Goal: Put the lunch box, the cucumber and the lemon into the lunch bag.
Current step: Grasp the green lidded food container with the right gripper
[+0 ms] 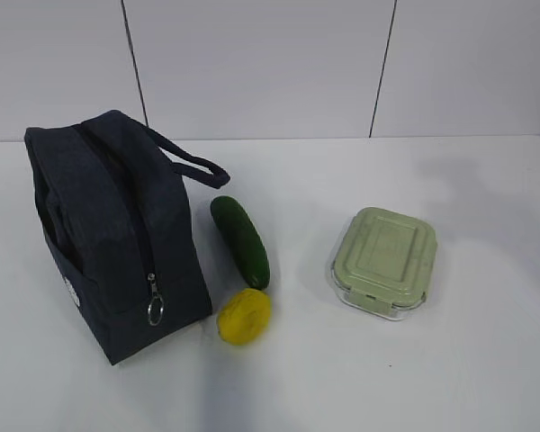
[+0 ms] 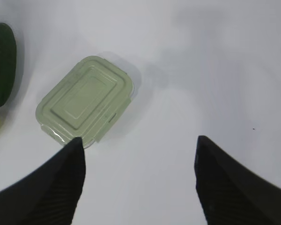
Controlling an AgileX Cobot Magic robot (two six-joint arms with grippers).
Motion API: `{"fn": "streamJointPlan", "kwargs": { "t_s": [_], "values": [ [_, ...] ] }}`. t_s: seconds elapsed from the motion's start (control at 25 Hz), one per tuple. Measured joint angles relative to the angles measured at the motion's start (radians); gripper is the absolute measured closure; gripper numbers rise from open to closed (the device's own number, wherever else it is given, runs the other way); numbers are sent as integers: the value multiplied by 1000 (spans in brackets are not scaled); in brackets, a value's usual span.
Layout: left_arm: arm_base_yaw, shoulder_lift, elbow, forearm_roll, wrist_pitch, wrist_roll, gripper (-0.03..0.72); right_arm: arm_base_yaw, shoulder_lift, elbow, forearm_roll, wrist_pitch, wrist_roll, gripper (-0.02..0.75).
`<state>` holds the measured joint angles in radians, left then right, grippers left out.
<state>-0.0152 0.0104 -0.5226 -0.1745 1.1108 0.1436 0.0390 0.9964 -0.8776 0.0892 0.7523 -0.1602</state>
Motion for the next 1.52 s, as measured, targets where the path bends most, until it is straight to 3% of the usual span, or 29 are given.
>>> {"fn": "streamJointPlan", "kwargs": {
  "t_s": [0.64, 1.52],
  "values": [
    [0, 0, 0, 0, 0, 0, 441, 0, 112, -109, 5, 100, 0, 186],
    [0, 0, 0, 0, 0, 0, 441, 0, 278, -179, 175, 252, 26, 186]
  ]
}}
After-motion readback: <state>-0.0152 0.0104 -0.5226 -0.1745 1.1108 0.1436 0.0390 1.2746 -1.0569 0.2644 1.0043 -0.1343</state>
